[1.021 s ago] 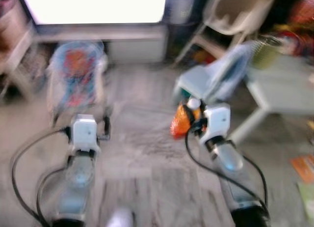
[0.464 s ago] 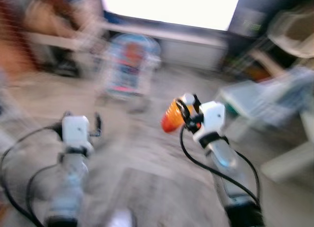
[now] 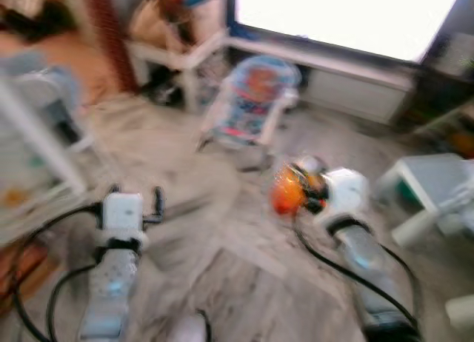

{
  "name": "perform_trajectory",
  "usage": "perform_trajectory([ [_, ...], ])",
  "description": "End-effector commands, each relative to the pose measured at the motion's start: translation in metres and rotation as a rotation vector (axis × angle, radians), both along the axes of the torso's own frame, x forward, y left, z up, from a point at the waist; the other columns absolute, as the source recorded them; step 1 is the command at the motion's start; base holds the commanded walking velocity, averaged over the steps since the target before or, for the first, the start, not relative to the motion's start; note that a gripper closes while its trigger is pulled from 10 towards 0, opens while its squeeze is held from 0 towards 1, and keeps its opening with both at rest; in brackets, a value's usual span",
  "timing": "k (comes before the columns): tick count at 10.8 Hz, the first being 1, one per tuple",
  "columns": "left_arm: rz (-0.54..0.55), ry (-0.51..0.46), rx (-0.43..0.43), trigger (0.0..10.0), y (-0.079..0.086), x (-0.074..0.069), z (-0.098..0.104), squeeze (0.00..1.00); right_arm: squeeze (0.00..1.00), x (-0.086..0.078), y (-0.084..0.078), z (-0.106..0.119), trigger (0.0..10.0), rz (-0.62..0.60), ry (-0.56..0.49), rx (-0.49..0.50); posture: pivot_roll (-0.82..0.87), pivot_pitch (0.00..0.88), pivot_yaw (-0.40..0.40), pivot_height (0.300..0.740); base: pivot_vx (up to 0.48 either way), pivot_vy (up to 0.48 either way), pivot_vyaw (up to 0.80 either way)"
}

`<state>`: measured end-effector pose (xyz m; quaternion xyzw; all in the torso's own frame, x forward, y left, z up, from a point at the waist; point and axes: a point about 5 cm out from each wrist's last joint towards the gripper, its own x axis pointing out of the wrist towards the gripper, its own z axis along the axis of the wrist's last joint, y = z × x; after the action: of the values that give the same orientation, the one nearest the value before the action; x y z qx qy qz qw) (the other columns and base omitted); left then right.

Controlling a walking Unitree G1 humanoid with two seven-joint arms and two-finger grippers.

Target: Restocking fridge

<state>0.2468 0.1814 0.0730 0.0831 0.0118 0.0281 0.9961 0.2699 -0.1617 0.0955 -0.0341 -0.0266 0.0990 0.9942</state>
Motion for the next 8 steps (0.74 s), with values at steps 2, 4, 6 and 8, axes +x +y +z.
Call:
perform_trajectory([
  [2,0.014,-0.018,0.017,10.0,0.000,0.005,0.004,0.00,0.00,0.011,0.018,0.017,10.0,0.051,-0.078,0.005,0.14,0.035,-0.067,0.740,0.000,0.000,0.69],
  [4,0.020,-0.022,0.029,10.0,0.004,0.007,0.005,0.00,0.00,0.013,0.022,0.019,10.0,0.068,-0.084,-0.004,0.14,0.035,-0.072,0.740,0.000,0.000,0.68],
  [6,0.030,-0.014,0.027,10.0,0.010,0.007,0.004,0.00,0.00,0.014,0.025,0.018,10.0,0.086,-0.081,-0.009,0.14,0.033,-0.075,0.740,0.000,0.000,0.66],
  [8,0.042,-0.013,-0.006,10.0,0.010,0.008,0.004,0.00,0.00,0.016,0.025,0.020,10.0,0.085,-0.089,-0.016,0.14,0.036,-0.077,0.740,0.000,0.000,0.66],
])
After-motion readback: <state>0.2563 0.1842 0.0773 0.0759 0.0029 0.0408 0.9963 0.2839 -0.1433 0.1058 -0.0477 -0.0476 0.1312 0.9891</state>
